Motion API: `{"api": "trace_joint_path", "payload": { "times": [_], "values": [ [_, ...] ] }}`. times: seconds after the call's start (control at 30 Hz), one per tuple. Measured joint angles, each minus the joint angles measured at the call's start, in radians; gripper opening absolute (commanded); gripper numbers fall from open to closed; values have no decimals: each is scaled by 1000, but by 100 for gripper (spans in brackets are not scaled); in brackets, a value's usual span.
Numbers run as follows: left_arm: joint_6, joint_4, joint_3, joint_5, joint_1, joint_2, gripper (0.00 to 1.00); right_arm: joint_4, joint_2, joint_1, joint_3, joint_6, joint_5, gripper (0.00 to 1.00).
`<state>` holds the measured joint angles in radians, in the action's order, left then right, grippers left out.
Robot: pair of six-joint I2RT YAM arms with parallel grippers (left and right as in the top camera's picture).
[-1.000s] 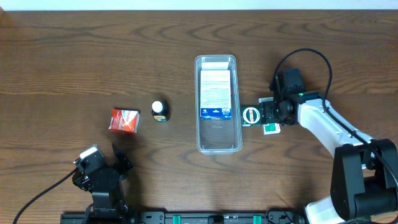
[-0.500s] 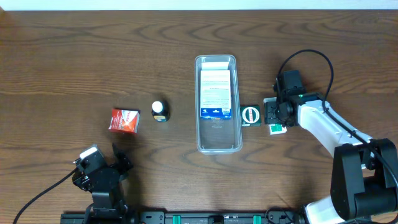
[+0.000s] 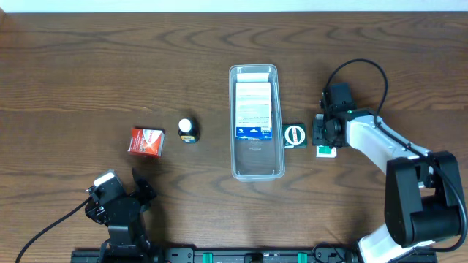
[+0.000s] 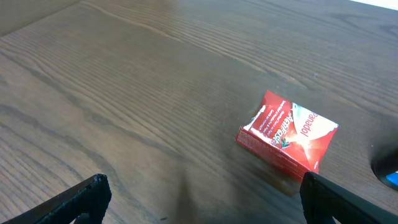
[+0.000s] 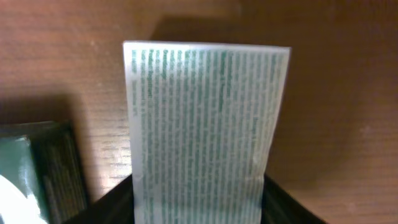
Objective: Pack container
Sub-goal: 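Carry the white-green box into the container beside the blue box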
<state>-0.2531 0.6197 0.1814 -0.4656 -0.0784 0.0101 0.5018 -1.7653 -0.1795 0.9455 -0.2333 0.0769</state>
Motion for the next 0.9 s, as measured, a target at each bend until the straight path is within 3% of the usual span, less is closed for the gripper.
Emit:
{"api": "trace_joint_path", "payload": {
  "times": [0.23,0.5,0.7,0.9],
  "values": [
    [0,0,0,-1,0,0,98,15,3,2,9,0,6,39],
    [0,0,0,-1,0,0,98,213,106,-11,102,-2,-44,35],
    [0,0,0,-1,0,0,98,243,262,-114,279,-29,-95,35],
    [0,0,0,-1,0,0,98,162,277,-259,351,-89,-122,30]
  ]
}}
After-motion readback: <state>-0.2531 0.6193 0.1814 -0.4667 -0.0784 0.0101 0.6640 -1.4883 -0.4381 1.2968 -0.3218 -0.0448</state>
